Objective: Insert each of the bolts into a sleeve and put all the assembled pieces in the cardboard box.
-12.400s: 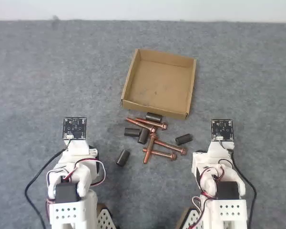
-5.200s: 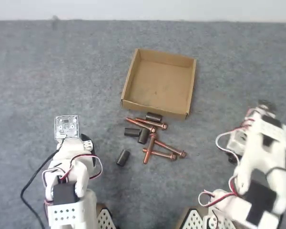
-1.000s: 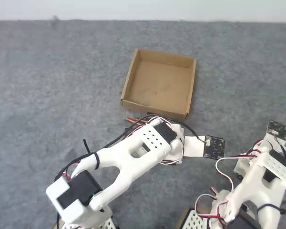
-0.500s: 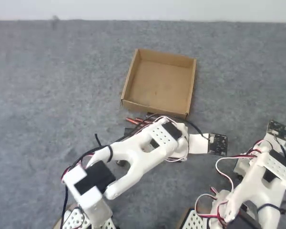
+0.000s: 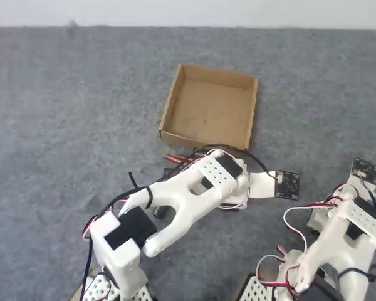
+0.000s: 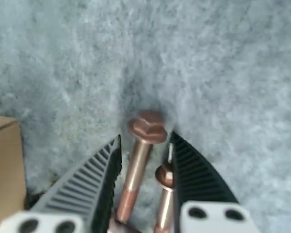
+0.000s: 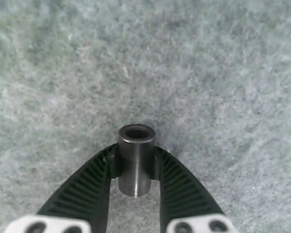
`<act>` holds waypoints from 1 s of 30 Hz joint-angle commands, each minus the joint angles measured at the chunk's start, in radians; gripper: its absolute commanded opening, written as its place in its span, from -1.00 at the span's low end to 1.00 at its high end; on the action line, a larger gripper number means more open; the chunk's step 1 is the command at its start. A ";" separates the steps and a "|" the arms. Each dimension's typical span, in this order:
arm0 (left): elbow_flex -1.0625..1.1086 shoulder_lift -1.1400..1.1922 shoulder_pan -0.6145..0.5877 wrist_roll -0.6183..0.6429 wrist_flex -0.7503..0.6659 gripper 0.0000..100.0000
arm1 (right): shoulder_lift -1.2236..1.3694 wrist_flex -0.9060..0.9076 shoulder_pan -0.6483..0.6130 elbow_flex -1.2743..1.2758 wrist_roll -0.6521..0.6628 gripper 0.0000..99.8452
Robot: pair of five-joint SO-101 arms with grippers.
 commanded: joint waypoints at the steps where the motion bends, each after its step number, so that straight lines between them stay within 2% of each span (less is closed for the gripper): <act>1: -0.031 0.000 -0.023 -0.026 0.061 -0.70 | -0.039 -0.013 -0.013 -0.005 0.023 -0.99; 17: -0.039 0.000 -0.012 -0.029 0.040 -0.70 | -0.039 -0.013 -0.013 -0.005 0.023 -0.99; 22: -0.061 0.003 0.034 0.060 0.005 -0.70 | -0.039 -0.013 -0.013 -0.005 0.023 -0.99; 25: -0.059 0.003 0.031 0.072 0.003 -0.70 | -0.039 -0.013 -0.013 -0.005 0.023 -0.99; 30: -0.059 0.005 0.015 0.072 0.014 -0.84 | -0.039 -0.013 -0.013 -0.005 0.023 -0.99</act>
